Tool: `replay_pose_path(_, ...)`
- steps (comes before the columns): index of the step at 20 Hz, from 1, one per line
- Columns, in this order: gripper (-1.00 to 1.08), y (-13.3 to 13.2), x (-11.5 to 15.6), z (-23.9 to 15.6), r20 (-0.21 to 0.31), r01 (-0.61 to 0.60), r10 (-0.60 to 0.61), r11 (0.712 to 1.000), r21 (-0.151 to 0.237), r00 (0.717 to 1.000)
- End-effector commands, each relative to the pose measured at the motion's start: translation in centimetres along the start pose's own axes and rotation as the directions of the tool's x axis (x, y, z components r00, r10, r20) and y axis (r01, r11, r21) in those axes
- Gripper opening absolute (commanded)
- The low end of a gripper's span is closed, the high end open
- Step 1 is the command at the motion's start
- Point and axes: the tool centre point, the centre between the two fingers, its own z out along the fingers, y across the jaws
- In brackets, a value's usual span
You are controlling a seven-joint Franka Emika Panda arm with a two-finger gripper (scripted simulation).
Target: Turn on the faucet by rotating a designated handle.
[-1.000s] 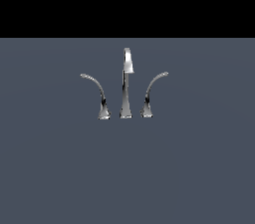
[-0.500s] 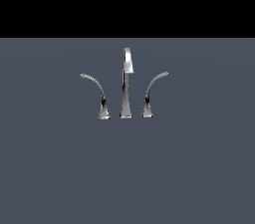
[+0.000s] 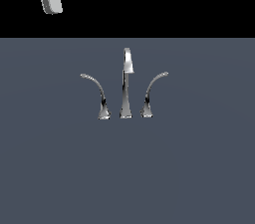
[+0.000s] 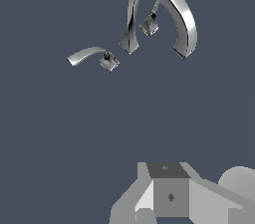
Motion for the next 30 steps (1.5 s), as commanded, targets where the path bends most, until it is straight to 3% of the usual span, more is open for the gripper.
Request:
replay_pose_path(1,-1.0,-1.2,0.5,1.1,0.001,-0.052,0.052,0.999,0.003,0.999)
replay_pose_path(8,-1.0,-4.2,2.2,3.8,0.004,-0.187,0.187,0.982,0.009,0.982)
replay_pose_path(16,-1.0,-7.2,4.5,6.8,0.006,-0.331,0.331,0.943,0.013,0.944)
replay_pose_path(23,-1.0,-9.4,7.0,9.5,0.007,-0.453,0.453,0.892,0.015,0.892)
replay_pose_path(30,-1.0,-11.5,10.1,12.4,0.006,-0.576,0.576,0.817,0.017,0.818)
